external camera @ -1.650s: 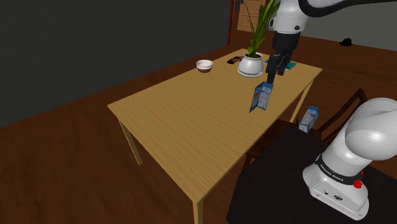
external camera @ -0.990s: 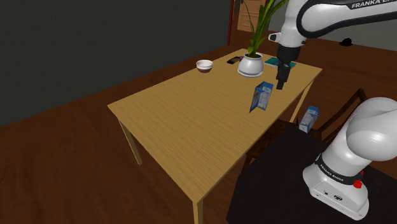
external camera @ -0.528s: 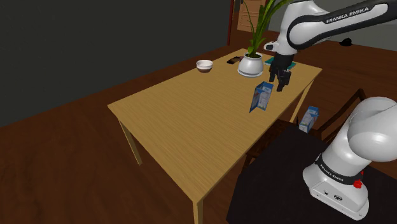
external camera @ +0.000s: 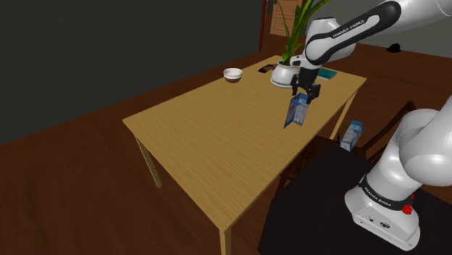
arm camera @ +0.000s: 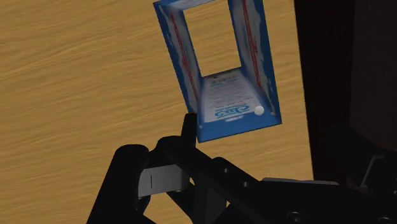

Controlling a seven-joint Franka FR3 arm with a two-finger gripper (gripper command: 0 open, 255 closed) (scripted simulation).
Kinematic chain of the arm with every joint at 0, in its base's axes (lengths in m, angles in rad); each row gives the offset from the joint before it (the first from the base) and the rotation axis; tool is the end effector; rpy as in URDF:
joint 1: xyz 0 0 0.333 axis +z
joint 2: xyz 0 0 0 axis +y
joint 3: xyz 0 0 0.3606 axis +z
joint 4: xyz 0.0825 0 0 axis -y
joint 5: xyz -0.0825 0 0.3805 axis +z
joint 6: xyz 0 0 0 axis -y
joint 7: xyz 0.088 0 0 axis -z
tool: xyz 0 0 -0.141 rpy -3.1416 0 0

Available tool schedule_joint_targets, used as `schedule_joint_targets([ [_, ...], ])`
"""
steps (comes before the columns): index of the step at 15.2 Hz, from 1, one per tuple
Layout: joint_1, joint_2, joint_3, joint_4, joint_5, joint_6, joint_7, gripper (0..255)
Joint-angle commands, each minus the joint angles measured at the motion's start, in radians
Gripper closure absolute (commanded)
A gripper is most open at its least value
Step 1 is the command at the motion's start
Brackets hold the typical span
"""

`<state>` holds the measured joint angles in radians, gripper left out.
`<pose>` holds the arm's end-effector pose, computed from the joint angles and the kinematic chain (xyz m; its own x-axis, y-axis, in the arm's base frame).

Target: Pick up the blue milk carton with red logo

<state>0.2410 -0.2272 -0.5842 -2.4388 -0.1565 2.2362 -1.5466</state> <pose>0.4183 -0.1602 0.3854 0.2548 0.9670 0.0021 0.9670 -0.2548 -0.0059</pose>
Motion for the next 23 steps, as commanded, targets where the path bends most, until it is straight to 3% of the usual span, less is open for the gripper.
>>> schedule_joint_targets([
  [1, 0.027, 0.082, -0.039, 0.033, 0.047, 0.047, -0.145, 0],
  [10, 0.033, 0.168, -0.051, -0.006, 0.107, 0.159, -0.191, 0],
  [11, 0.034, 0.169, -0.051, -0.006, 0.109, 0.161, -0.191, 255],
  [20, 0.033, 0.168, -0.051, -0.006, 0.107, 0.159, -0.191, 255],
  [23, 0.030, 0.131, -0.047, 0.008, 0.080, 0.115, -0.170, 255],
])
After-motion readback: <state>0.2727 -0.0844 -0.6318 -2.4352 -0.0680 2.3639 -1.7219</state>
